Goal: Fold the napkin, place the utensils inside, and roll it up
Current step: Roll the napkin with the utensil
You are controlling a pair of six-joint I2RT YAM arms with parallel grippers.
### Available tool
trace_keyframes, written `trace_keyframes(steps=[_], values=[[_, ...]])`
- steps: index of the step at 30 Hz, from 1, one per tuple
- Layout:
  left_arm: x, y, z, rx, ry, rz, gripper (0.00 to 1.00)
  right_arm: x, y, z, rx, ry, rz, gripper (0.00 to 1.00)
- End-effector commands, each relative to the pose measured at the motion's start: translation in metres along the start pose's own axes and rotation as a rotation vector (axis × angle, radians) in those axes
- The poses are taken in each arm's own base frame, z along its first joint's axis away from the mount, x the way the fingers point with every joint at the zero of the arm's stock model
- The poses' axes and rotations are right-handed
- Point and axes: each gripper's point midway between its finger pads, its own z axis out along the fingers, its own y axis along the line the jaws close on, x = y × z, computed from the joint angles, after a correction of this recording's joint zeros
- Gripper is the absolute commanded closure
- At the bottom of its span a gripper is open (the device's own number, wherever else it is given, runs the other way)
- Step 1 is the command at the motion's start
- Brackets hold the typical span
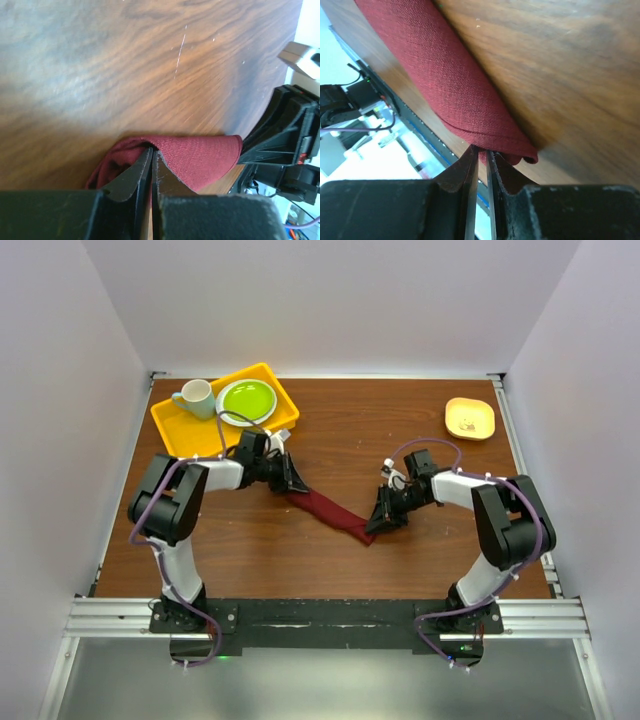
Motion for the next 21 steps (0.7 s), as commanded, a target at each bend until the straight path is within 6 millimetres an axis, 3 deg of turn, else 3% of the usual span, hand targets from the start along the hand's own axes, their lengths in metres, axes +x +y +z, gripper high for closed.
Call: trace_keyframes(steps=[1, 7, 17, 20, 21], values=[[-0.028, 0.014, 0.008, -0.058, -0.050, 0.066, 0.91, -0.017, -0.011, 0.004, 0.043, -0.020, -0.060, 0.84], [-0.032, 0.007, 0.005, -0.049, -0.055, 0.076, 0.91, -0.023, 0.002, -0.004, 0.024, -0.020, -0.074, 0.84], [-0.044, -0.042, -0.049, -0.041, -0.134, 0.172, 0.90, -0.021, 0.050, -0.047, -0.017, -0.067, -0.126, 0.81], [-0.048, -0.057, -0.060, -0.015, -0.164, 0.160, 0.90, -0.037, 0.062, -0.055, -0.013, -0.118, -0.155, 0.69], [-0.048, -0.060, -0.062, -0.008, -0.169, 0.154, 0.90, -0.044, 0.061, -0.057, 0.016, -0.138, -0.178, 0.56]])
